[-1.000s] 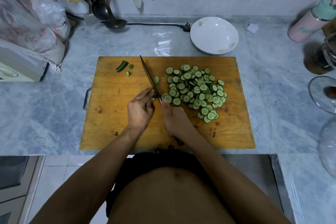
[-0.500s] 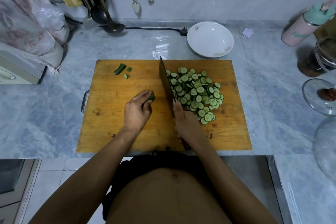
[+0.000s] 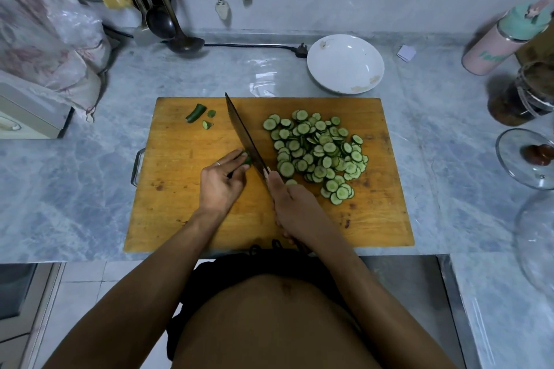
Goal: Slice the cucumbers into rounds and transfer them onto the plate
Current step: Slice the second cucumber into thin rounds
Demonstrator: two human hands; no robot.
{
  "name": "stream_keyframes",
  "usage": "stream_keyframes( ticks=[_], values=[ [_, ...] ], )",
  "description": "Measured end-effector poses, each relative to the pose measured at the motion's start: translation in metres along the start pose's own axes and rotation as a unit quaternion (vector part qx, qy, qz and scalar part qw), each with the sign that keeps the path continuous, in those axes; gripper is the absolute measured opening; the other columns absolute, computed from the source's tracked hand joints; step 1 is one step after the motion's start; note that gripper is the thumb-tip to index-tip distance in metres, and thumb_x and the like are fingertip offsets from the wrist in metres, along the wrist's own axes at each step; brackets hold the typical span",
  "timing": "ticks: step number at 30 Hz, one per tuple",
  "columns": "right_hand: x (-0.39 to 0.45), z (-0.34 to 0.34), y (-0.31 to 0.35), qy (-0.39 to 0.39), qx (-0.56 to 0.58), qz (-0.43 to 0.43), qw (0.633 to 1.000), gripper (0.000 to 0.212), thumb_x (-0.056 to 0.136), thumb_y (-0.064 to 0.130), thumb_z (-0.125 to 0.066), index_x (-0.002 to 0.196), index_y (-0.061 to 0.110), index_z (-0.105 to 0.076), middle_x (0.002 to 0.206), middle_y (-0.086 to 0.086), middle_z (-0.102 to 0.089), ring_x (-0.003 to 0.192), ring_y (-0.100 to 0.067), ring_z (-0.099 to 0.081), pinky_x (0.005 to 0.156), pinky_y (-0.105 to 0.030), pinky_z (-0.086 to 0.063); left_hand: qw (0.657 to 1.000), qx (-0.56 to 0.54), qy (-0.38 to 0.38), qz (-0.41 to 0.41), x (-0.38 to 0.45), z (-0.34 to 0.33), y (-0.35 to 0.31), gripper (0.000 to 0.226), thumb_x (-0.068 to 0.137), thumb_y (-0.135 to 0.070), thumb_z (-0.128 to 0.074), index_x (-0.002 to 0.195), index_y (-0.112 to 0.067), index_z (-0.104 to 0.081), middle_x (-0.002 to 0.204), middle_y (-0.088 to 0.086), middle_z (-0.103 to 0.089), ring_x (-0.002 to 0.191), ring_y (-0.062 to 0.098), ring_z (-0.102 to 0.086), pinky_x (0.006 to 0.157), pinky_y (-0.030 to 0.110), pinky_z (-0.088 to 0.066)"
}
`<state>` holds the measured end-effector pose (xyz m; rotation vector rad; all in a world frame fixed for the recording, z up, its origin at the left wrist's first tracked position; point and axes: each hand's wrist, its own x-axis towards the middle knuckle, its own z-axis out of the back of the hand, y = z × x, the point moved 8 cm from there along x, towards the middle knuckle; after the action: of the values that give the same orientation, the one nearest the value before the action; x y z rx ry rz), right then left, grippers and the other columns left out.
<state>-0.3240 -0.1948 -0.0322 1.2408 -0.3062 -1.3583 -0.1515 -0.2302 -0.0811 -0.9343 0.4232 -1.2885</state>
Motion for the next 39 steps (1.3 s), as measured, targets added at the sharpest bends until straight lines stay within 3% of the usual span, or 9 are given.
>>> stream_keyframes(
  ticks=[3, 8, 12, 19, 24, 27, 31, 39],
  values=[
    [0.000, -0.001, 0.001, 0.002, -0.011, 0.002, 1.000, 0.067, 0.100, 0.062, -0.020, 0.070, 0.010, -0.051, 0.064, -0.011, -0.053, 0.055, -0.023, -0.051, 0.061, -0.043, -0.052, 1.000, 0.002, 0.000, -0.001, 0.001, 0.000, 0.000, 0.022, 0.084, 0.000, -0.070, 0.106, -0.003, -0.074, 0.117, 0.012, -0.068, 0.109, 0.015, -0.064, 0.099, 0.007, -0.039],
    [0.005, -0.004, 0.005, 0.007, -0.014, 0.012, 1.000, 0.066, 0.101, 0.060, -0.019, 0.061, 0.012, -0.042, 0.059, -0.012, -0.047, 0.051, -0.024, -0.047, 0.055, -0.036, -0.043, 1.000, 0.014, 0.000, -0.005, 0.002, -0.001, 0.001, 0.022, 0.085, 0.000, -0.067, 0.105, -0.002, -0.075, 0.117, 0.014, -0.069, 0.108, 0.009, -0.061, 0.099, 0.005, -0.037],
    [0.015, -0.010, 0.005, 0.005, -0.013, 0.008, 1.000, 0.069, 0.101, 0.059, -0.018, 0.057, 0.011, -0.040, 0.053, -0.009, -0.049, 0.044, -0.019, -0.048, 0.054, -0.037, -0.049, 1.000, 0.026, 0.007, -0.005, 0.001, -0.003, 0.001, 0.022, 0.085, 0.003, -0.065, 0.105, -0.001, -0.074, 0.117, 0.015, -0.068, 0.109, 0.009, -0.060, 0.098, 0.003, -0.036],
    [0.029, -0.021, -0.002, -0.012, -0.009, -0.018, 1.000, 0.069, 0.101, 0.060, -0.019, 0.057, 0.014, -0.045, 0.052, -0.004, -0.052, 0.047, -0.019, -0.052, 0.063, -0.043, -0.056, 0.999, 0.040, 0.013, -0.026, 0.000, 0.000, -0.004, 0.025, 0.082, 0.006, -0.066, 0.104, -0.001, -0.074, 0.116, 0.012, -0.069, 0.106, 0.004, -0.058, 0.098, 0.002, -0.035],
    [0.025, -0.013, -0.013, -0.044, 0.049, -0.024, 0.998, 0.076, 0.099, 0.064, -0.017, 0.053, 0.012, -0.047, 0.050, -0.008, -0.051, 0.044, -0.023, -0.051, 0.047, -0.031, -0.046, 0.998, 0.036, 0.033, -0.025, 0.002, -0.001, -0.002, 0.027, 0.085, 0.001, -0.068, 0.110, -0.006, -0.073, 0.119, 0.009, -0.069, 0.112, 0.012, -0.062, 0.101, 0.008, -0.038],
    [0.020, -0.001, -0.025, -0.070, 0.092, -0.048, 0.992, 0.075, 0.100, 0.064, -0.019, 0.056, 0.011, -0.050, 0.051, -0.009, -0.052, 0.045, -0.022, -0.051, 0.048, -0.027, -0.043, 0.998, 0.049, 0.033, -0.026, -0.001, -0.002, -0.001, 0.029, 0.085, -0.002, -0.069, 0.112, -0.009, -0.074, 0.120, 0.007, -0.068, 0.109, 0.016, -0.063, 0.097, 0.008, -0.040],
    [0.013, 0.015, -0.029, -0.076, 0.089, -0.053, 0.992, 0.073, 0.100, 0.063, -0.020, 0.061, 0.009, -0.051, 0.052, -0.007, -0.052, 0.041, -0.016, -0.050, 0.043, -0.023, -0.040, 0.998, 0.057, 0.006, -0.024, -0.006, 0.000, -0.001, 0.028, 0.083, -0.002, -0.071, 0.109, -0.012, -0.075, 0.114, 0.006, -0.069, 0.103, 0.019, -0.064, 0.091, 0.024, -0.051],
    [0.000, 0.004, -0.010, -0.022, 0.053, -0.001, 0.998, 0.066, 0.102, 0.059, -0.021, 0.064, 0.011, -0.048, 0.052, -0.004, -0.050, 0.039, -0.011, -0.047, 0.045, -0.023, -0.038, 0.997, 0.075, 0.026, -0.007, -0.002, -0.003, 0.002, 0.028, 0.087, -0.003, -0.063, 0.112, -0.010, -0.074, 0.122, 0.007, -0.068, 0.108, 0.016, -0.064, 0.096, 0.020, -0.046]
  ],
)
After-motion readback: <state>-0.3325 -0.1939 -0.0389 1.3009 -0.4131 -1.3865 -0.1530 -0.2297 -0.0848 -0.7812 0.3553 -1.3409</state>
